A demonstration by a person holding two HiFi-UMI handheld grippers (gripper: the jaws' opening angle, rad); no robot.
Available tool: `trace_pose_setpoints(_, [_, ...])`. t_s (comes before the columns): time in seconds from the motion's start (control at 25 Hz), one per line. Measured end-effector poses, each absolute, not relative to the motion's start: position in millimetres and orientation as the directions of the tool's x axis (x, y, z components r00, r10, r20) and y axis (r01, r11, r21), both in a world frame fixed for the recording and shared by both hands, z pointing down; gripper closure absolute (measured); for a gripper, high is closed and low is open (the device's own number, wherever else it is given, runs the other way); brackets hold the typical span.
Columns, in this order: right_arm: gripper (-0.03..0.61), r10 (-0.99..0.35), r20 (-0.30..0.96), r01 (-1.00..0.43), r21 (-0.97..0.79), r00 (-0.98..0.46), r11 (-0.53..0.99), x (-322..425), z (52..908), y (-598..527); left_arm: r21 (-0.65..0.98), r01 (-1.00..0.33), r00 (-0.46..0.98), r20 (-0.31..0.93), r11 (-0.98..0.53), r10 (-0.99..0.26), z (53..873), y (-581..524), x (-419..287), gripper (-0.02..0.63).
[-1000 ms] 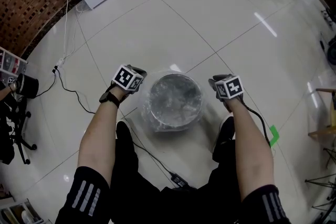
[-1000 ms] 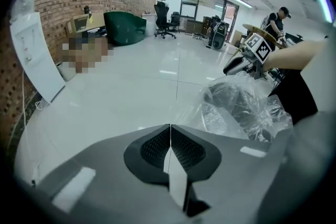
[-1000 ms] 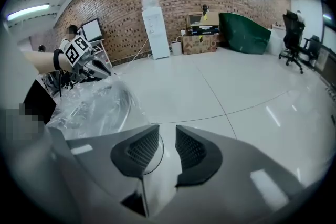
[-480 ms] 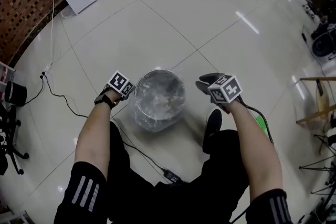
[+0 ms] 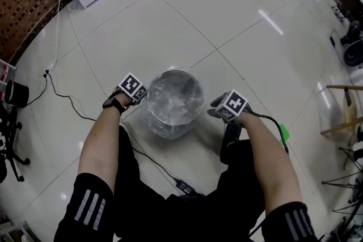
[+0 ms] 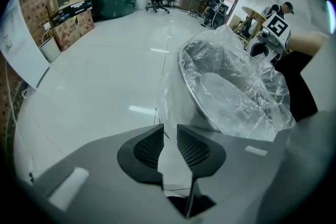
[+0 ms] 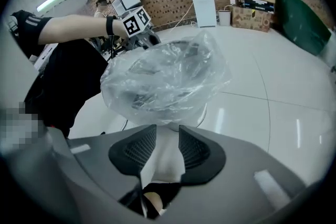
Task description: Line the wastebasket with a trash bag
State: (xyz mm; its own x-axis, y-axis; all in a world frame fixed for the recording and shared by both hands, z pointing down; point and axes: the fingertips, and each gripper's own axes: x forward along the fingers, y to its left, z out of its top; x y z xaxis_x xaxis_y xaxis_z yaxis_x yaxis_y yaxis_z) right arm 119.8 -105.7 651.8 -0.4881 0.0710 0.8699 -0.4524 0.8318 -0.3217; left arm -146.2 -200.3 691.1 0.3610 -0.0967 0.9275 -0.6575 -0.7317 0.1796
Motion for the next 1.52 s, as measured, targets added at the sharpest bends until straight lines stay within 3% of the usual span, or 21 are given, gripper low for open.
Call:
trace_pose_setpoints(0.24, [0.447,0.074,0.848,-0.452,-0.351,-0.526,0.820,100.3,661.5,-116.6,0.215,-0.666,0.401,0.910,-0.714,-0.100,693.6,-206.4,-143.8,0.549])
trace_pose_setpoints(0.4, [0.571,0.062,0.867,-0.444,-0.314,-0.495,0.839,101.2,670.0,-121.8,0.224,-0.664,0.413,0.905,-0.713,-0.100,697.1,-206.0,-140.8,0.568])
trace_pose_setpoints(0.68, [0.572,0.101,0.885,-0.424,-0.314,-0.454,0.849,99.0,690.0,-114.2,0.237,-0.653,0.390,0.919,-0.720,-0.051,722.1,-193.3,-144.6,0.577])
trace_pose_setpoints(1.0, [0.571,0.050,0.881,-0.533,-0.329,-0.471,0.780,100.4,719.0,-128.5,0.258,-0.688,0.406,0.912,-0.678,-0.065,741.5,-202.3,-147.2,0.572])
trace_pose_setpoints(1.4, [0.569,0.042,0.898,-0.552,-0.306,-0.438,0.775,97.7,745.9,-127.6,0.274,-0.685,0.403,0.914,-0.675,-0.037,746.0,-200.3,-151.1,0.548])
trace_pose_setpoints(1.52, [0.502,0.047,0.909,-0.550,-0.290,-0.414,0.783,105.0,740.7,-128.0,0.270,-0.684,0.405,0.913,-0.678,-0.045,739.8,-199.4,-153.5,0.523])
